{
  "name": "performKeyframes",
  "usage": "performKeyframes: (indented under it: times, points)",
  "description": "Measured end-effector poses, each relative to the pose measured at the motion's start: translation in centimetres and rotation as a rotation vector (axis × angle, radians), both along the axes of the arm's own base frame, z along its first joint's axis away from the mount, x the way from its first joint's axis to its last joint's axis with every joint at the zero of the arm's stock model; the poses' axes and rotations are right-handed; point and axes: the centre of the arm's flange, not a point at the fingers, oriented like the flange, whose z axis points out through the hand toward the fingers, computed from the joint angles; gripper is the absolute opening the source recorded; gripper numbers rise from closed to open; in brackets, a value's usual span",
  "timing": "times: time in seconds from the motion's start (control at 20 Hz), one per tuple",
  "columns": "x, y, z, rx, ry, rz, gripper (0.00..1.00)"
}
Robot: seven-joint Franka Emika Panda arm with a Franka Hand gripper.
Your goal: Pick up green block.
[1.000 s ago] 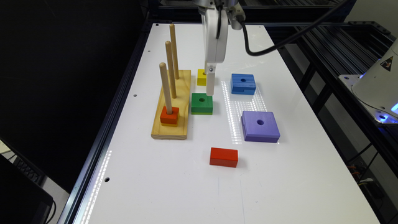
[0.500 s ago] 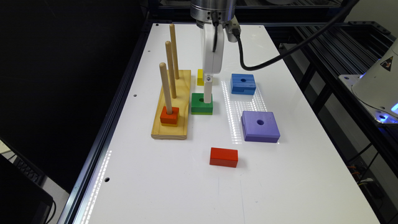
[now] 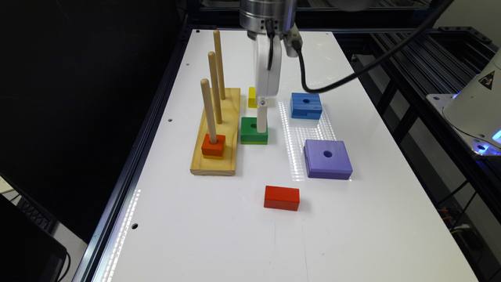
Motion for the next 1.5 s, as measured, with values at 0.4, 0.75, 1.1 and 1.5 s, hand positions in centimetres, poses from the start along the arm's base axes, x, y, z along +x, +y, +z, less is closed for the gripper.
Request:
performKeyframes:
  times: [0.4,0.75,1.1,1.5]
  points:
    - [0.1,0.0,-0.8,0.002,-0.006,-0.001,1.0]
    - [0.2,0.0,-0.7,0.002,-0.009,-0.001,1.0]
    - [1.1,0.0,-0.8,0.004,-0.017,-0.003,1.0]
    - [2.0,0.0,-2.6,0.008,-0.001,-0.005,1.0]
